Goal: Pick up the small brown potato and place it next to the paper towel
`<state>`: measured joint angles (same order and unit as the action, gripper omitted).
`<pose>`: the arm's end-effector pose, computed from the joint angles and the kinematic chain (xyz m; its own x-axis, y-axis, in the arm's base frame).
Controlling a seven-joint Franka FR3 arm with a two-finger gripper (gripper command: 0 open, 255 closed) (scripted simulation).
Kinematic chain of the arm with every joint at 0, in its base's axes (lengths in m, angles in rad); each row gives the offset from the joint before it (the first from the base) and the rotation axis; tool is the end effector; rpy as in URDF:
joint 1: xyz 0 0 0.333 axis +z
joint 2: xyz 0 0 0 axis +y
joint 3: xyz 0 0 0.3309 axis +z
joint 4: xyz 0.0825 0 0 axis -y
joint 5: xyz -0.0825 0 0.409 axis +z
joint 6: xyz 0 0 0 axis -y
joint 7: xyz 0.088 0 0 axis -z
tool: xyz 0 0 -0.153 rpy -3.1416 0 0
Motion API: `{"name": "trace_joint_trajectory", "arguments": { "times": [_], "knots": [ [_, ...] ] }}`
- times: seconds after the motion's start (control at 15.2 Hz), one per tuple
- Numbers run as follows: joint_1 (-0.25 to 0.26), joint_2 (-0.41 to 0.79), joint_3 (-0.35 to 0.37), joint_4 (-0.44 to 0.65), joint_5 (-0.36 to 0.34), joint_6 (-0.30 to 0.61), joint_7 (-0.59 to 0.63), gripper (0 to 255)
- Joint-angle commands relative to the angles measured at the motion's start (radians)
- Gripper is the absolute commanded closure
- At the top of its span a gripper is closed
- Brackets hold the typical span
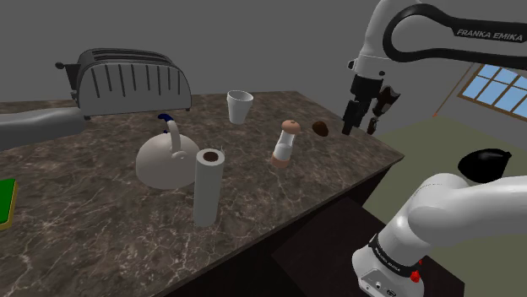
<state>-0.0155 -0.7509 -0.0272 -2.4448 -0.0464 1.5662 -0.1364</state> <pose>0.3179 -0.0215 0.4998 0.9861 0.1032 -0.1301 0.1054 -0.9944 0.0099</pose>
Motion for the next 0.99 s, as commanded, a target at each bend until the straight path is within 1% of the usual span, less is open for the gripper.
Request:
{"name": "trace_joint_trajectory", "arguments": {
  "times": [0.0, 0.46, 0.92],
  "knots": [
    [0.0, 0.0, 0.0, 0.0, 0.0, 0.0, 0.0, 0],
    [-0.053, 0.196, -0.061, 0.023, -0.082, 0.194, -0.029, 0],
    [-0.1, 0.418, -0.119, 0.106, -0.143, 0.361, -0.048, 0]
  ]
}}
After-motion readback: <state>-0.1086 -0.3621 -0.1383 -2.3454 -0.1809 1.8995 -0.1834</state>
